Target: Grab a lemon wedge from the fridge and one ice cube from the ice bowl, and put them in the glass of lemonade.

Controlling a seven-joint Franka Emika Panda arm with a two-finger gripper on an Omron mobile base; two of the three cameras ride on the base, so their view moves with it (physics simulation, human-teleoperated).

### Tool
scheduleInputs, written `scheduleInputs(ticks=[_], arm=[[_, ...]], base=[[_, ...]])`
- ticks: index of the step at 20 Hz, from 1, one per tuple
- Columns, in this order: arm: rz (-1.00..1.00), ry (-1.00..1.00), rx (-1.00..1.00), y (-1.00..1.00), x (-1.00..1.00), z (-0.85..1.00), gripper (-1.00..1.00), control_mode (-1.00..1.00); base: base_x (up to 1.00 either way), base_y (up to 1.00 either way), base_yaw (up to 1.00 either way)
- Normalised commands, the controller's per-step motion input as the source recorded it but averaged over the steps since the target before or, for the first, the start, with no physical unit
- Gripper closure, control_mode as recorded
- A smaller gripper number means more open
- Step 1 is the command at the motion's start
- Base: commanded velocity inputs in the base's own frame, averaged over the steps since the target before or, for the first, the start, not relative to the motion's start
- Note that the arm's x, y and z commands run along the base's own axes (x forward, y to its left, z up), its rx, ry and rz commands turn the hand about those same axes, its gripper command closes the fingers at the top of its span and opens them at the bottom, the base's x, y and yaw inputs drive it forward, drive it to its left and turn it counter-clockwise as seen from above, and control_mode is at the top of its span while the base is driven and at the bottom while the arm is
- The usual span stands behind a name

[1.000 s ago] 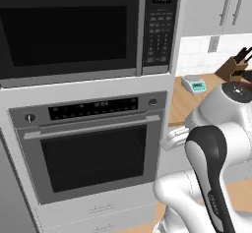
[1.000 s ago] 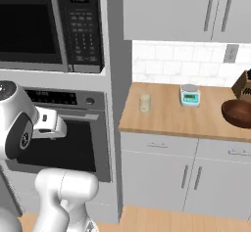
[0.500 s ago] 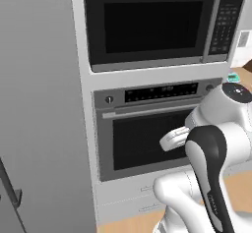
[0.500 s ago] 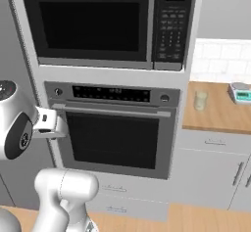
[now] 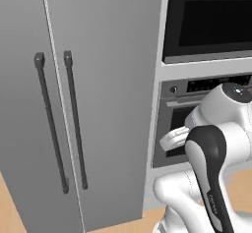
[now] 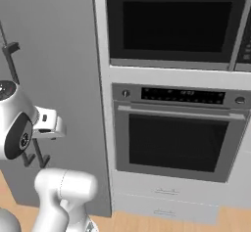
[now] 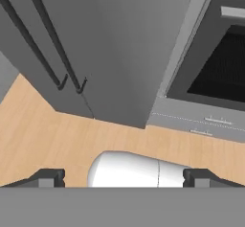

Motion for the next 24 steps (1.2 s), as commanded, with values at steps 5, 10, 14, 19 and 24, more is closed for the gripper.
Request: scheduleInputs(ticks=[5,10,14,19,24], arm=[[0.00,0.00,0.00,0.00,0.00,0.00,-1.00,1.00],[0.00,0.00,0.00,0.00,0.00,0.00,-1.00,1.00],[0.00,0.00,0.00,0.00,0.00,0.00,-1.00,1.00],[0.00,0.00,0.00,0.00,0.00,0.00,-1.00,1.00],[0.00,0.00,0.00,0.00,0.00,0.00,-1.00,1.00]], base=[[-0.41,1.00,0.00],[-0.45,1.00,0.00],[-0.60,0.80,-0.05],[-0.50,0.19,-0.03],[-0.01,-0.31,0.00]])
